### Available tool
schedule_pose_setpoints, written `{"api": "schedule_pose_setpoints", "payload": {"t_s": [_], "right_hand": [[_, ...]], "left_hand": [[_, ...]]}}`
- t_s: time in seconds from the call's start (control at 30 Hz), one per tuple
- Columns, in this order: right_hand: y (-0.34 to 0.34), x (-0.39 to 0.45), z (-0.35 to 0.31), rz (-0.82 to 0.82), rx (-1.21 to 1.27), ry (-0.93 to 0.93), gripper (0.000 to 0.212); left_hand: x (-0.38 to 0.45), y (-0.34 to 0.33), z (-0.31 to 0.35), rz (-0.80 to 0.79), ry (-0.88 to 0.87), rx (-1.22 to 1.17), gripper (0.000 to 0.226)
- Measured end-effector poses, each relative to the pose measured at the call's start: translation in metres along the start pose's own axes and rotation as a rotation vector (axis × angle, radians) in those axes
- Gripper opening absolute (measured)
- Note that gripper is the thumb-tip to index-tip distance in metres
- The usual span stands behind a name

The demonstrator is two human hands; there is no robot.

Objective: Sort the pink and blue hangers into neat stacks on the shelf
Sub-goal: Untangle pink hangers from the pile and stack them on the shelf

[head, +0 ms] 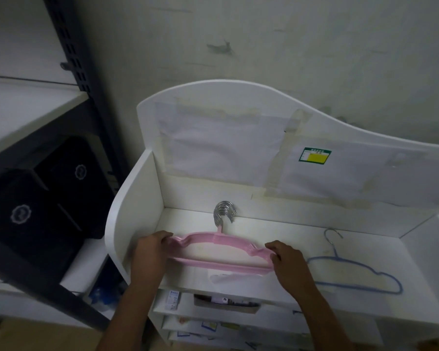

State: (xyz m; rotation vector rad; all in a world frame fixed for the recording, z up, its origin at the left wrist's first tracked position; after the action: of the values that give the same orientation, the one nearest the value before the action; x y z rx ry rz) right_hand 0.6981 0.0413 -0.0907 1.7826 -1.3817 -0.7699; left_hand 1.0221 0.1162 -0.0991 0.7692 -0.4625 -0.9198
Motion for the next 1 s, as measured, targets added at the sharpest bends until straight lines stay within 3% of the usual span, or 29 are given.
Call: {"api": "schedule_pose_setpoints", "payload": {"t_s": [0.2,0.4,0.63,0.83,1.0], "right_hand": [[-0.007,0.007,-0.003,-0.027,-0.027,0.017,0.025],[-0.009,0.017,-0.005,-0.052,-0.159,0.02,0.024],[-0.007,0.023,-0.005,-0.099,-0.136,0.003,0.027],[-0.01,0.013,-0.001,-0.042,-0.057,-0.057,0.029],[0.0,0.005,0.003,-0.059,0.021,-0.136,0.032]], "left_hand": [[0.005,-0.006,-0.001,-0.118,-0.001,-0.065,0.037],[0.014,-0.008,0.003,-0.122,-0.037,-0.038,0.037],[0.014,-0.01,0.002,-0.119,-0.005,-0.025,0.04],[0.011,-0.01,-0.005,-0.19,0.025,0.006,0.035],[0.003,-0.003,0.002,-0.115,0.071,-0.077,0.03]]}}
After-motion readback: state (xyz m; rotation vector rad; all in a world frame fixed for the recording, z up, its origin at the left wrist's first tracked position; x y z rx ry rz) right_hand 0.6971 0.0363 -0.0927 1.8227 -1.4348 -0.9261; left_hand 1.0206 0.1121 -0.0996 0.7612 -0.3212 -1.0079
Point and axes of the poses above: each hand's wrist, its own x-axis towards the middle knuckle, its own y-axis out of the back of the hand, z = x × y, the point moved 2 cm from there along x, towards the middle knuckle, and after that the axes turned 3 degrees about y, right-handed, at the moved point
